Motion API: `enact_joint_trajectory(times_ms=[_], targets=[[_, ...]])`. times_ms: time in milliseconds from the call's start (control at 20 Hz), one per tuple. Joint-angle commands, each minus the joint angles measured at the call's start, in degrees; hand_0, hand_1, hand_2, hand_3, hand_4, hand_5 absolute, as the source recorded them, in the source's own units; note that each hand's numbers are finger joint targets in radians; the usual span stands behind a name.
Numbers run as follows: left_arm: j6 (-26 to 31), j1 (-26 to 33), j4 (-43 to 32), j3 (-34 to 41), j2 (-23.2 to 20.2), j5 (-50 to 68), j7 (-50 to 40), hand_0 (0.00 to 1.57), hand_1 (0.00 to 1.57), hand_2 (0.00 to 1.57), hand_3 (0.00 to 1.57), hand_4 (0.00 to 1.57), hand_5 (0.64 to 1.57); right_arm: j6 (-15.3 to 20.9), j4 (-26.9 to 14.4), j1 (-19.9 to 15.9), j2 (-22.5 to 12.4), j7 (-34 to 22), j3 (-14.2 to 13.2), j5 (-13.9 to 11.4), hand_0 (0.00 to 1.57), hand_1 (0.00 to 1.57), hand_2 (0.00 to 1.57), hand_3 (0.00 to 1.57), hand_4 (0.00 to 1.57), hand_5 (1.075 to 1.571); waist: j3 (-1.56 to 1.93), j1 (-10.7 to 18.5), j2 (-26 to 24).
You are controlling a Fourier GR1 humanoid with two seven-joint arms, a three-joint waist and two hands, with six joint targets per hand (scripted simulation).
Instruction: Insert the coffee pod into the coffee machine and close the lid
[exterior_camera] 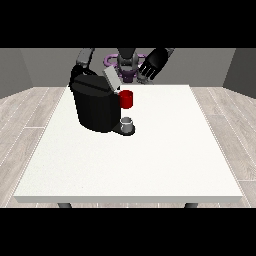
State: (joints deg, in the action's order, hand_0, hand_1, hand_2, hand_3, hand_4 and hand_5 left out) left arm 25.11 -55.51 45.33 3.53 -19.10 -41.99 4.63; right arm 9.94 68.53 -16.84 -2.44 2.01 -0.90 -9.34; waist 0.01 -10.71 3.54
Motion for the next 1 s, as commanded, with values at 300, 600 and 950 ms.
enact_joint_trajectory(times_ms=[300,600,950], targets=[[1.02,-10.37,-2.01,3.19,-4.15,0.20,-2.31,1.16,1.16,1.25,1.27,0.48,1.571,0.38,3.02,-4.65,-0.95,-1.24,-1.14,0.30,0.00,0.00,0.00,0.00,0.18,1.571,0.00,-4.40,6.57],[0.12,-13.26,-3.01,3.60,-5.03,-0.38,-2.30,1.24,1.24,1.29,1.25,0.48,1.571,0.60,2.59,-8.17,-2.25,-1.11,-2.90,0.79,0.00,0.00,0.00,0.00,0.06,1.571,0.00,-4.30,10.63],[-1.08,-17.30,-5.98,4.91,-5.19,-0.46,-3.71,1.19,1.19,1.27,1.23,0.47,1.571,0.16,4.32,-11.11,-1.36,-3.26,-1.23,0.27,0.00,0.00,0.00,0.00,0.00,1.571,0.00,-7.93,13.87]])
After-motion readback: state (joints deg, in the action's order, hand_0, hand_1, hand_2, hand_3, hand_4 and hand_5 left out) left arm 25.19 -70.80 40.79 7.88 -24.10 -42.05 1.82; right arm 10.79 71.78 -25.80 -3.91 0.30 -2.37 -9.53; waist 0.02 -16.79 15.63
